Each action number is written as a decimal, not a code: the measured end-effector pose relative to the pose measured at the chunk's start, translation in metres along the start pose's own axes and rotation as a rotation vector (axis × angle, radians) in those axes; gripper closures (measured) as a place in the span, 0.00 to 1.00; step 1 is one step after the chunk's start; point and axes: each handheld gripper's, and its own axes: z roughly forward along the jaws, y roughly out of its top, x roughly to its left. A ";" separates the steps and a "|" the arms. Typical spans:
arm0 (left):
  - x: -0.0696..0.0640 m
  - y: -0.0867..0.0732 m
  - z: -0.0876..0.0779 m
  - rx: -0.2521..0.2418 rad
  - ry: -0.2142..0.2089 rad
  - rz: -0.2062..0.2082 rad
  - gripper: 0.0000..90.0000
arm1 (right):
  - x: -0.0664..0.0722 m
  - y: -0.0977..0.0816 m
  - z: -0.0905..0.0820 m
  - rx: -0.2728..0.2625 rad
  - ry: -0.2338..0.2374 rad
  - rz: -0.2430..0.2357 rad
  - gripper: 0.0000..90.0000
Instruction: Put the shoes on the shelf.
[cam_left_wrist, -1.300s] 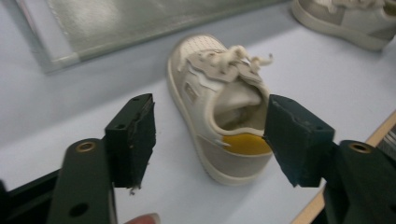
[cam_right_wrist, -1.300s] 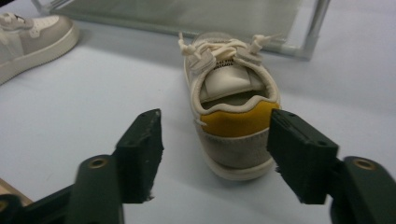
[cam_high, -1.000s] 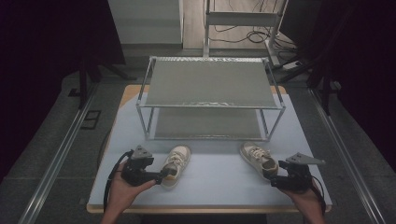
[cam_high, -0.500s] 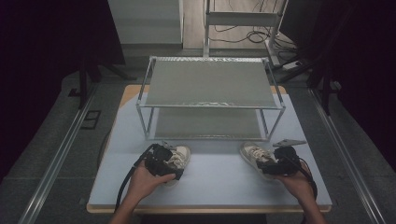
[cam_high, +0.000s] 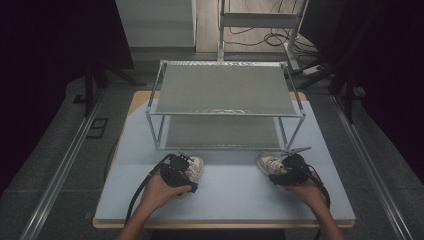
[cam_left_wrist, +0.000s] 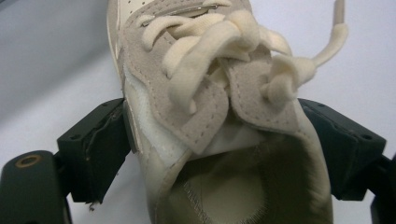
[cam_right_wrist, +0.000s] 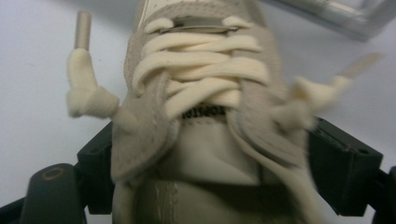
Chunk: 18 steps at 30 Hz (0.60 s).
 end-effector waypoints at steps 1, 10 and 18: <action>0.000 0.000 0.000 0.000 0.000 0.000 0.15 | 0.001 0.000 0.002 0.005 0.003 -0.004 0.22; 0.004 -0.002 0.014 0.044 -0.039 -0.021 0.12 | 0.004 0.000 0.006 0.011 -0.016 -0.024 0.28; 0.003 -0.006 0.008 -0.005 0.002 0.003 0.23 | 0.004 0.001 0.005 0.017 -0.016 -0.033 0.29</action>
